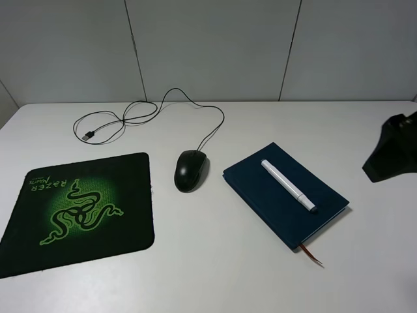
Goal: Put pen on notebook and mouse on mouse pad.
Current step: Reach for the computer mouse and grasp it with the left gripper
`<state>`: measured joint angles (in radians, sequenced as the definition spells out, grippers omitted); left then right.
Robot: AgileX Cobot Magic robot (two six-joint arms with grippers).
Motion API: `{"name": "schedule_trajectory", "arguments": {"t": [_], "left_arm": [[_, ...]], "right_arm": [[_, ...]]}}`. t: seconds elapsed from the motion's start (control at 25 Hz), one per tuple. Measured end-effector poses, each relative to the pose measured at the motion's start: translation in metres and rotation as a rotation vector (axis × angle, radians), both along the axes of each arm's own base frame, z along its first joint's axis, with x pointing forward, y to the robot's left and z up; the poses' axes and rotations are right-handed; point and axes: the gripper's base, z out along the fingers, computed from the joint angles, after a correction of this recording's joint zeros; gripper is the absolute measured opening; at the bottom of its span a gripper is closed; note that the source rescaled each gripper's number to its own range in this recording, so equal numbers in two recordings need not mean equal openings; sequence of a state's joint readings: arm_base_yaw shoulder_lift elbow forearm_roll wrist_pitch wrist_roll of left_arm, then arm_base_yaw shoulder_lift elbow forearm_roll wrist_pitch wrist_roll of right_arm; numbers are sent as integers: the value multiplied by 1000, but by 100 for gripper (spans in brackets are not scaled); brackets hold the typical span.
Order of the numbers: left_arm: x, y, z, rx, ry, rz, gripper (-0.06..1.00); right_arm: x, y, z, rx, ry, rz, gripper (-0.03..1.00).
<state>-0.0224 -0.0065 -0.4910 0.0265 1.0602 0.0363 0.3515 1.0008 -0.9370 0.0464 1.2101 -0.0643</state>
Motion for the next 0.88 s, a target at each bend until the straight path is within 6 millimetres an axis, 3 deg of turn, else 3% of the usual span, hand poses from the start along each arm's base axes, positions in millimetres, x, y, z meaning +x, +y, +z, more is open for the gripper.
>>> {"name": "schedule_trajectory", "arguments": {"t": [0.36,0.56,0.88], "left_arm": [[0,0,0,0,0,0,100],[0,0,0,0,0,0,100],[0,0,0,0,0,0,100]], "right_arm": [[-98,-35,22,182,-314,-80,100],[-145,-51,19,289,-474,-101,100],[-176,-61,-7,350,-572,-97,100]]}}
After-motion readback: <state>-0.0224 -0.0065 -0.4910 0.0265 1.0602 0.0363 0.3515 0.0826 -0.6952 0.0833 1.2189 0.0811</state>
